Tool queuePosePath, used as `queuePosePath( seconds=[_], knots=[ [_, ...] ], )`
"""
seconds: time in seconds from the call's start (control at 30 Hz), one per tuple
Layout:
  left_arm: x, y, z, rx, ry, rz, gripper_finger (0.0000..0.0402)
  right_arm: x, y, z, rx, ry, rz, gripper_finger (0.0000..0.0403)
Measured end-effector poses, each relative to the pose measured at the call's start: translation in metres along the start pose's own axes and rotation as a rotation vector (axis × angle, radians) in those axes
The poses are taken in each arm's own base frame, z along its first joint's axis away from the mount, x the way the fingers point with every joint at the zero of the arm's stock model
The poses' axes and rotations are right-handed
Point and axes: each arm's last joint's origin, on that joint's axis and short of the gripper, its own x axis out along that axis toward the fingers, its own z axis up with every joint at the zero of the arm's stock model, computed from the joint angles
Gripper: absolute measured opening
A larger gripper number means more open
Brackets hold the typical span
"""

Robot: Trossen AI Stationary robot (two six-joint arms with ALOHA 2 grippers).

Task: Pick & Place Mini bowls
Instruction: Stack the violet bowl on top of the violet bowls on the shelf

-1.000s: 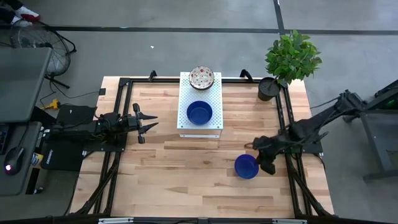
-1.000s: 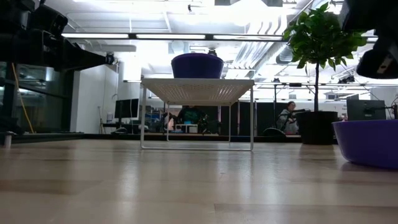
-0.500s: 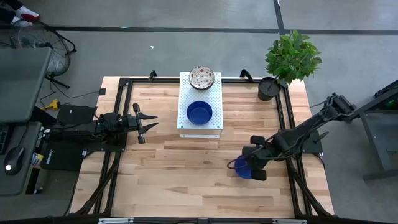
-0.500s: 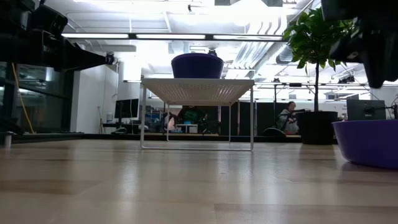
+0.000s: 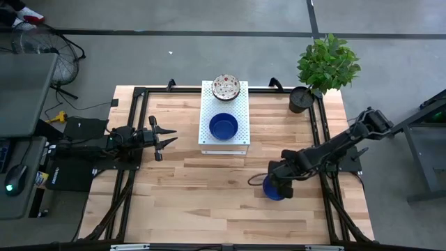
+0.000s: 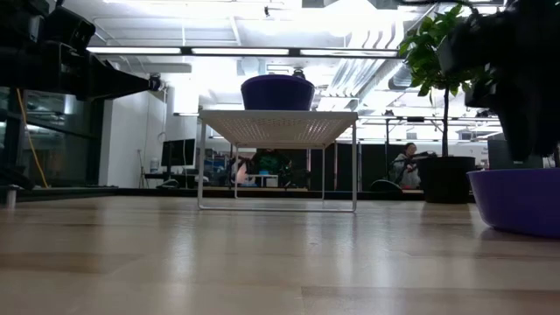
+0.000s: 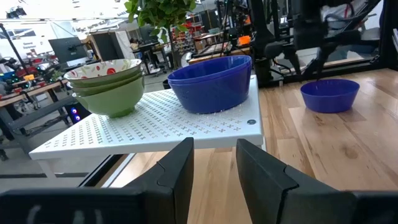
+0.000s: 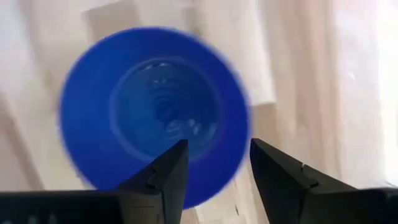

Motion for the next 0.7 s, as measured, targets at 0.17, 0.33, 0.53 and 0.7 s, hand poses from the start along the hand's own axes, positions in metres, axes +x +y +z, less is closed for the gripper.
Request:
queuePosePath(
  seconds=[0.17, 0.33, 0.53, 0.7],
  knots=[
    [0.000, 0.000, 0.000, 0.000, 0.000, 0.000, 0.0117, 0.000, -0.014, 0.002, 0.262, 0.040, -0.062, 0.0159],
    [0.000, 0.000, 0.000, 0.000, 0.000, 0.000, 0.0117, 0.000, -0.022, -0.003, 0.404, 0.099, -0.127, 0.0160],
    [0.000, 0.000, 0.000, 0.000, 0.000, 0.000, 0.0117, -0.001, -0.016, -0.008, 0.606, 0.136, -0.116, 0.0161],
    [0.000, 0.000, 0.000, 0.000, 0.000, 0.000, 0.0117, -0.002, -0.009, -0.015, 0.738, 0.140, -0.135, 0.0161]
  ],
)
